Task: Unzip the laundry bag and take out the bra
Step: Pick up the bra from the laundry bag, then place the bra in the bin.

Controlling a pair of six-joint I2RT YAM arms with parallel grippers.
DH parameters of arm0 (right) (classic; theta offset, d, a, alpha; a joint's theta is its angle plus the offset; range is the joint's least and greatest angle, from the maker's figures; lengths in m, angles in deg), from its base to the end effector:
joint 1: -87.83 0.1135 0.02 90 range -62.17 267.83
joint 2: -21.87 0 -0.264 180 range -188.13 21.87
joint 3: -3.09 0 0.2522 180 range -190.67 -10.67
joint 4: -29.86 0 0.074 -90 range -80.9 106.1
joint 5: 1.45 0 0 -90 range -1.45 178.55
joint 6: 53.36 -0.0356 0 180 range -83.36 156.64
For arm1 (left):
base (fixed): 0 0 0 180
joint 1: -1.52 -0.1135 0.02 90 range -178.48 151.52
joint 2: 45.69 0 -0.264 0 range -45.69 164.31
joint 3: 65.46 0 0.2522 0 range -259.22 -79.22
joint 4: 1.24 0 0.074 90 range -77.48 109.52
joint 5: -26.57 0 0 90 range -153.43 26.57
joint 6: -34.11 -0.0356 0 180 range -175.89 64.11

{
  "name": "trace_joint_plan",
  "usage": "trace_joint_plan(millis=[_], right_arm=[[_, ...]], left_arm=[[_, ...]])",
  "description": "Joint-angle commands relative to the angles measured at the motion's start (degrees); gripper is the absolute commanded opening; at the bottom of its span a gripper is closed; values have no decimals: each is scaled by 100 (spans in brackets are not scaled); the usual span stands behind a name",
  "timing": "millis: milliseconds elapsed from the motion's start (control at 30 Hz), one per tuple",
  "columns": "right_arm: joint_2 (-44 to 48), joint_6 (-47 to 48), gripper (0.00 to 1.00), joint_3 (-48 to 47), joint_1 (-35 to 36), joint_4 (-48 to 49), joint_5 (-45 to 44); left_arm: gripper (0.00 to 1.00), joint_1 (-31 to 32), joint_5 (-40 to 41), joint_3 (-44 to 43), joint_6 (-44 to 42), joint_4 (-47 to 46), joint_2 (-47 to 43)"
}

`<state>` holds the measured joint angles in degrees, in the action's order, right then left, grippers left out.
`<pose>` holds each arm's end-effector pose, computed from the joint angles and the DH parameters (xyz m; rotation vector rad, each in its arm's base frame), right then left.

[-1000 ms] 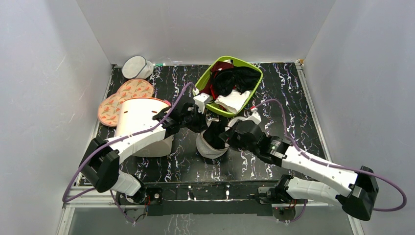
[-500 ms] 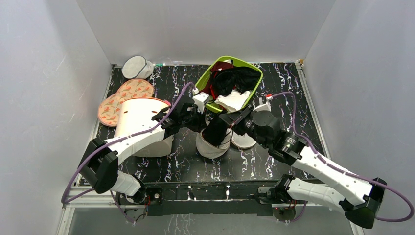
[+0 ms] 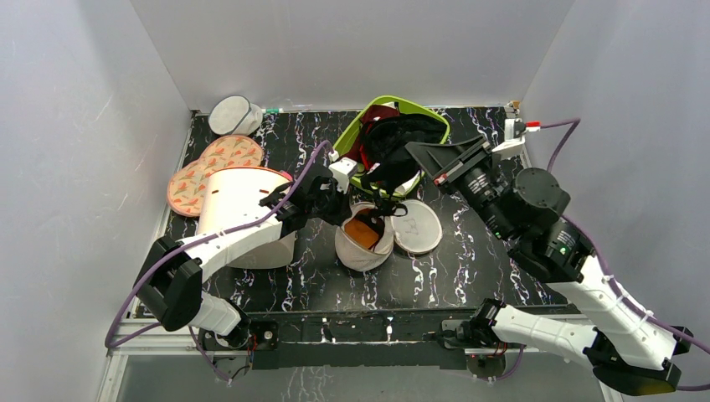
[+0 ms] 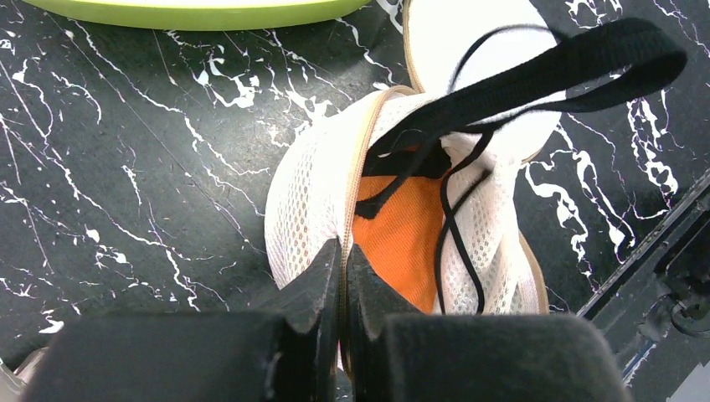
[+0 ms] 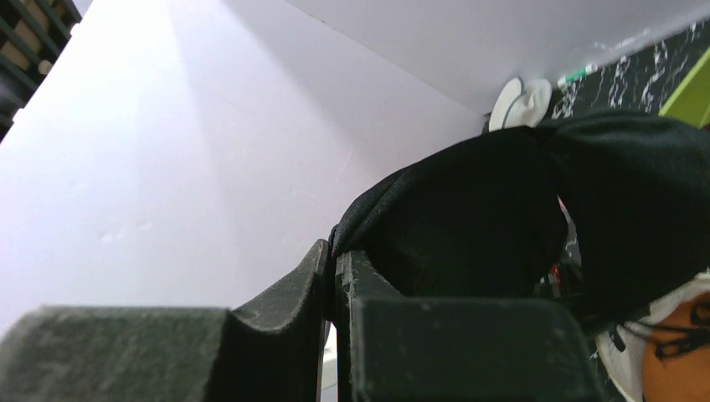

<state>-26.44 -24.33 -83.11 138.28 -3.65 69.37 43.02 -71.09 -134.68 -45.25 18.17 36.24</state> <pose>0.1050 0.1088 0.4738 0.4427 1.5858 1.2905 0.2377 -0.2166 0.2613 0.6641 2.0997 -0.6671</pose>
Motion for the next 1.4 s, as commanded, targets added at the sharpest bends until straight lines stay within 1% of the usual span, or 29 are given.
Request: trace_joint_plan(millis=[0,100,300,467,533,600,667,733,800,900,967,1200,1267,1367], right_arm=[[-24,949,0,-620,-14,236,-94],[-168,1525,0,-1096,-19,167,-268],[-841,2658,0,-2136,-18,-45,-875],[-1312,3299,0,-2487,-14,394,-1453],[-1547,3656,0,-2530,-18,717,-1642],[-1872,3921,0,-2599,-23,963,-1947],[-2278,4156,0,-2743,-82,1154,-2006],[-2625,4230,0,-2837,-261,1393,-1808],[-2930,4217,0,-2864,-607,1667,-1479],[-3466,3760,0,-3109,-1362,1605,-646],[-3796,3656,0,-3211,-1653,1729,-211],[-4344,3539,0,-3099,-1982,2403,485],[-4598,3407,0,-3410,-2148,2362,753],[-5068,3289,0,-4282,-2290,2091,1007]], left_arm=[[0,33,74,-1,-39,-28,-272],[0,34,80,-6,-44,-26,-275],[0,34,181,13,-71,-19,-327],[0,34,170,20,-70,-38,-332],[0,33,153,9,-61,-30,-334],[0,34,127,5,-61,-33,-471],[0,34,116,1,-61,-37,-491],[0,32,116,0,-61,-29,-502],[0,34,108,0,-61,-29,-516],[0,33,69,7,-61,-38,-528],[0,33,53,4,-53,-46,-521],[0,30,-47,-20,-19,-35,-463],[0,34,-43,-18,-17,-38,-459],[0,34,-46,-23,-17,-38,-442]])
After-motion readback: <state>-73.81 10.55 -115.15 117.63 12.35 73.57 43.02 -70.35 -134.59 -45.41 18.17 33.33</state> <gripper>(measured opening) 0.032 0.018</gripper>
